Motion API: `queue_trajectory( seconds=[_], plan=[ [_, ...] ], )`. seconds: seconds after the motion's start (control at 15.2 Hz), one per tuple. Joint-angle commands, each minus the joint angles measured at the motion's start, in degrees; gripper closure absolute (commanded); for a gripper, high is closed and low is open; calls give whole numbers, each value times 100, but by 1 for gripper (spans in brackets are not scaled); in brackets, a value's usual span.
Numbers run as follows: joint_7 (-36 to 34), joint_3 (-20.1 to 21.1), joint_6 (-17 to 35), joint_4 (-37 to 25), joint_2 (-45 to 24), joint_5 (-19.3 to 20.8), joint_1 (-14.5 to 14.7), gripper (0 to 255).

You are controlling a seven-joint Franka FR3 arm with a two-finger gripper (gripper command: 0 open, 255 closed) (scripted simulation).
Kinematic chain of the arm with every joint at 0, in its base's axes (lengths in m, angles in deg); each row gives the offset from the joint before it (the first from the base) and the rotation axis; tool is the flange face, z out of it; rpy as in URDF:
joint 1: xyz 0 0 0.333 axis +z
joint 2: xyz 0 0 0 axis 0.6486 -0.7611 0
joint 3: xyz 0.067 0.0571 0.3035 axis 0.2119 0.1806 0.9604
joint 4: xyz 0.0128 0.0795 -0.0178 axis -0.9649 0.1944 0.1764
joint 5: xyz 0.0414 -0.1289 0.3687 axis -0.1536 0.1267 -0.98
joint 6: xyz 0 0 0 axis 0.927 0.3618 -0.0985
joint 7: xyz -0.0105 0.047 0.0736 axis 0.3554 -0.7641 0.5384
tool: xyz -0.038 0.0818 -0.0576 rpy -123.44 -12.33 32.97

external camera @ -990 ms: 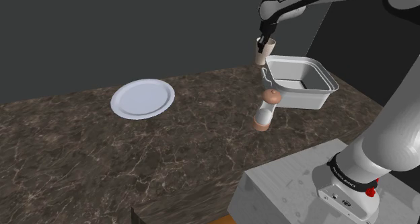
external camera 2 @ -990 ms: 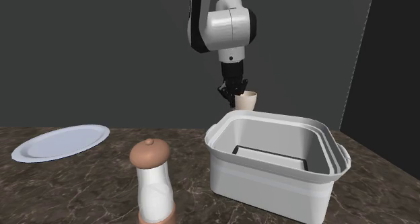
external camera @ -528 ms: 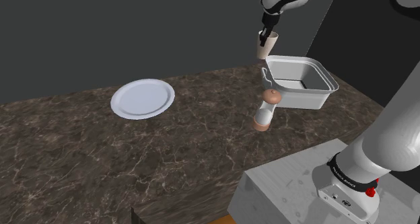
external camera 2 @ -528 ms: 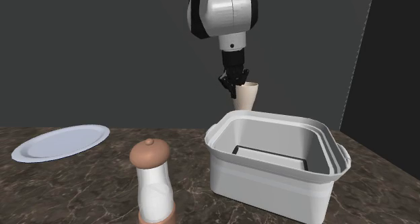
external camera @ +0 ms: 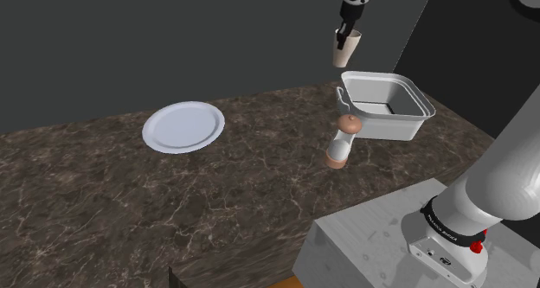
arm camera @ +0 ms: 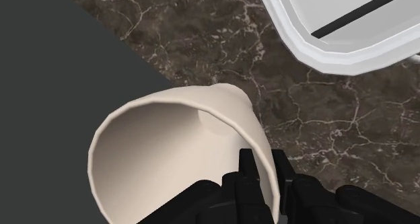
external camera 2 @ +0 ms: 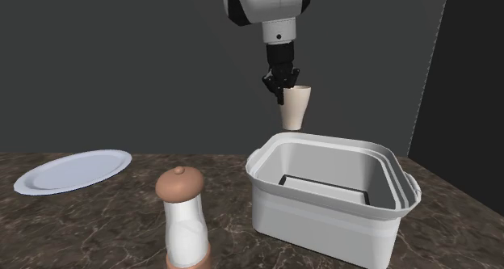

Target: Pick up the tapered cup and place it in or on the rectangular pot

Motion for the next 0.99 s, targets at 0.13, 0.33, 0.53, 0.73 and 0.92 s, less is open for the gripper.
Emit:
queue_trajectory(
  seconds=[0.13, 0.33, 0.53, 0.73, 0.92],
  plan=[
    [25, 0, -290, -251, 41, -3, 3, 255],
    [46, 0, -515, -460, 58, -8, 4, 255],
    [70, 0, -743, -684, 63, -15, 3, 255],
    [95, -1, -974, -924, 56, -25, 1, 255],
    [122, -2, -1210, -1182, 35, -37, -3, 255]
  ],
)
